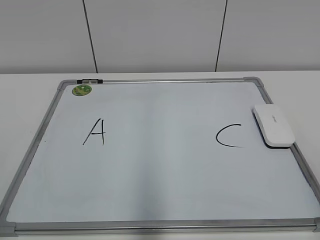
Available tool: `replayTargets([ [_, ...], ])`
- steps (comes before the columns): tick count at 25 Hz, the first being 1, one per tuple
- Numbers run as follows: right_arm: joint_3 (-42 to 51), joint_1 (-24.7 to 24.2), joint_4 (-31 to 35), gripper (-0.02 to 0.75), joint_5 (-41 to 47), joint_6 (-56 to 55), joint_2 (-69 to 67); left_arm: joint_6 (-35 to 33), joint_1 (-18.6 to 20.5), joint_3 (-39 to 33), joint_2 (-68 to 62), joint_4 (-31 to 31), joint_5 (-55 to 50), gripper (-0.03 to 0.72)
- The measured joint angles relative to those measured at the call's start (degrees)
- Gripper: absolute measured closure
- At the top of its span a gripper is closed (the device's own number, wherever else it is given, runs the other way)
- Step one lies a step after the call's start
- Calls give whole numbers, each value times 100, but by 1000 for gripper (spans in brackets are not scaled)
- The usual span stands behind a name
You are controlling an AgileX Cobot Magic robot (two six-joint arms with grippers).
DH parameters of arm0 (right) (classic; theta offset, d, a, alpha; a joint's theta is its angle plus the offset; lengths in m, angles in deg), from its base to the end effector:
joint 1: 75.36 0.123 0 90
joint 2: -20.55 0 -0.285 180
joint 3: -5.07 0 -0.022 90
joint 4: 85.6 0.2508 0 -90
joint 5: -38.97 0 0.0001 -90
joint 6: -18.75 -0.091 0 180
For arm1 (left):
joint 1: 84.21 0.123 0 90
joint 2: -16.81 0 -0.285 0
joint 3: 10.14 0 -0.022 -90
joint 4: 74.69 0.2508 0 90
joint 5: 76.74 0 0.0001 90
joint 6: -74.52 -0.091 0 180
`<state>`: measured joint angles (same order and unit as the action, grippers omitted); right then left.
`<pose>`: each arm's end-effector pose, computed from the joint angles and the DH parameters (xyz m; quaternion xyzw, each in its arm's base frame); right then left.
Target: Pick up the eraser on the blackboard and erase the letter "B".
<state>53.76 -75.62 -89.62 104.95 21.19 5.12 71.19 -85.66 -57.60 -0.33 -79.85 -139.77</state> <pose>0.0107 -0.0059 0.2696 -0.0167 0.9060 -0.0450 0.4206 0.0165 -0.0077 0.2791 0.0368 0.8957 -0.0378 0.4415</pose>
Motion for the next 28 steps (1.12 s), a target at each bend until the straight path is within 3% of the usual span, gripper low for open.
replayTargets([
  [16, 0, -667, 0, 150, -13, 0, 644, 0, 397, -12, 843, 4, -12, 314],
  [28, 0, -703, 0, 150, -22, 0, 862, 0, 404, -12, 843, -7, -1, 314],
])
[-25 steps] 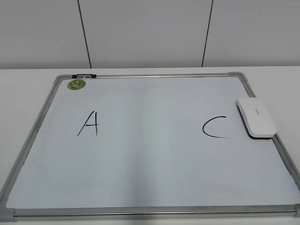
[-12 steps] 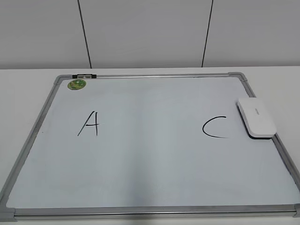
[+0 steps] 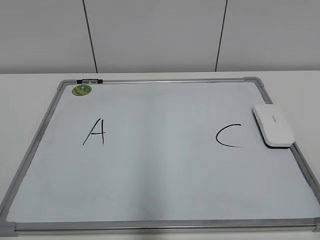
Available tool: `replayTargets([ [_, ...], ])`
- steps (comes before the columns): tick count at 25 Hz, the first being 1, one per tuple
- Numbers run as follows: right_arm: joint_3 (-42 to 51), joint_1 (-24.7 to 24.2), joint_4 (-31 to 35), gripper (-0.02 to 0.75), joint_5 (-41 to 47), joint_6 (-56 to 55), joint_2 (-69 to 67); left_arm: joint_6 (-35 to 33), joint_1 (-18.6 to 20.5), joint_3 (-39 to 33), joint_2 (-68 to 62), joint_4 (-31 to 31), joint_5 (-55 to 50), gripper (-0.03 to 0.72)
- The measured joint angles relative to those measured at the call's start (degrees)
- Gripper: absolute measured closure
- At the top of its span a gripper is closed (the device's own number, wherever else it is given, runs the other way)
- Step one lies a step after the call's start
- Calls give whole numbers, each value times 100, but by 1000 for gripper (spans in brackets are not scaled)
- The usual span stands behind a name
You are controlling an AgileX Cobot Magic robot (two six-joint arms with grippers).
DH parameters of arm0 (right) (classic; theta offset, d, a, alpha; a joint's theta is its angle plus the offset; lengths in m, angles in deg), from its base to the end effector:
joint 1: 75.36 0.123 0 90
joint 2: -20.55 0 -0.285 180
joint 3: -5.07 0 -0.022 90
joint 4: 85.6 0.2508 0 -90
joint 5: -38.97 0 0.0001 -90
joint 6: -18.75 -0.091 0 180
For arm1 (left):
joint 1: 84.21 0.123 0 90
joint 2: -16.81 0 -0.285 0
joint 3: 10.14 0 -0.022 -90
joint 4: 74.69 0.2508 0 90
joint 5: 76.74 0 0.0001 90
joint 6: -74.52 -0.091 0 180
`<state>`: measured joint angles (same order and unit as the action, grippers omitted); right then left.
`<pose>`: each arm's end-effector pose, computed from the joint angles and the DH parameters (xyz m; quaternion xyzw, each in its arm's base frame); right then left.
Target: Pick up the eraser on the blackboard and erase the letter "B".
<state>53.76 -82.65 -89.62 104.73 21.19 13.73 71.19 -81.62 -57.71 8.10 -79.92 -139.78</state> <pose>-0.0118 -0.0044 0.2698 0.0400 0.8701 -0.0764 0.4853 -0.0059 -0.0077 0.2793 0.0083 0.8621 -0.0194 0.5063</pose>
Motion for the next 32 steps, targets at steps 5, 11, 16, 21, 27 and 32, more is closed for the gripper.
replayTargets([
  [5, 0, 0, -8, 150, 0, 0, 0, 0, 0, 0, 0, 0, 0, 314],
  [11, 0, -49, -8, 150, 0, 0, 0, 0, 0, 0, 0, 0, 0, 314],
  [16, 0, -49, -8, 150, 0, 0, 0, 0, 0, 0, 0, 0, 0, 314],
  [21, 0, -49, -8, 150, 0, 0, 0, 0, 0, 0, 0, 0, 0, 314],
  [27, 0, -49, -8, 150, 0, 0, 0, 0, 0, 0, 0, 0, 0, 314],
  [32, 0, -49, -8, 150, 0, 0, 0, 0, 0, 0, 0, 0, 0, 314],
])
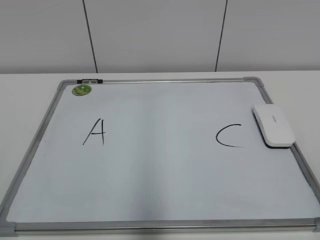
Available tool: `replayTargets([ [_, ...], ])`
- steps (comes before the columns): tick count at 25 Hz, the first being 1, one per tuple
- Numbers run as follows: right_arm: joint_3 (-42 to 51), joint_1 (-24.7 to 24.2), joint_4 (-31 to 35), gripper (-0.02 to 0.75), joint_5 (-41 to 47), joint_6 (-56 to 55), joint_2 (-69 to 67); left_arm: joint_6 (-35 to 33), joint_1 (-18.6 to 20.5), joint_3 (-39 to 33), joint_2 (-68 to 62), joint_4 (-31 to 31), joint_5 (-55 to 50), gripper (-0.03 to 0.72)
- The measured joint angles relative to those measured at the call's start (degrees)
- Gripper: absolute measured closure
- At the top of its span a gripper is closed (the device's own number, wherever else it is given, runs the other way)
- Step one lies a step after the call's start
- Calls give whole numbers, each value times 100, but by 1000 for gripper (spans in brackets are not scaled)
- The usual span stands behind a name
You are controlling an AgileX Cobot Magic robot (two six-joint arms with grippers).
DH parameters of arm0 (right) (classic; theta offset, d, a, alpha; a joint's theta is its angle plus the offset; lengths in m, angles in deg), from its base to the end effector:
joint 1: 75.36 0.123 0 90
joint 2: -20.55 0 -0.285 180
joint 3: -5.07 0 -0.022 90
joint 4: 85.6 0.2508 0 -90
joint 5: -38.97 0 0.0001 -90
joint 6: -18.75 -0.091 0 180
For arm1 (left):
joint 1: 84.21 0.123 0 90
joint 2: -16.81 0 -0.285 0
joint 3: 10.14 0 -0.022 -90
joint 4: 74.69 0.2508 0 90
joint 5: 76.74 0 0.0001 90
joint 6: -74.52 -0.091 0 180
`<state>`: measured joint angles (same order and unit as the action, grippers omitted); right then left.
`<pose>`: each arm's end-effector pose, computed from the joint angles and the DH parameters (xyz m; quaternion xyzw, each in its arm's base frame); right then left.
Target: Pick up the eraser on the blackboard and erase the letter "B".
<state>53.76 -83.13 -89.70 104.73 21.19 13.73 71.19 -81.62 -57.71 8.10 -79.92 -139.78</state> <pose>-0.0118 -0.0044 0.2698 0.0437 0.8699 -0.0791 0.4849 -0.0059 -0.0077 0.2793 0.0083 0.8621 -0.0194 0.5063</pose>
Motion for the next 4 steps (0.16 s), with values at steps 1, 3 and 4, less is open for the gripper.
replayTargets([
  [1, 0, 0, 0, 150, 0, 0, 0, 0, 0, 0, 0, 0, 0, 314],
  [3, 0, 0, 0, 150, 0, 0, 0, 0, 0, 0, 0, 0, 0, 314],
  [4, 0, 0, 0, 150, 0, 0, 0, 0, 0, 0, 0, 0, 0, 314],
])
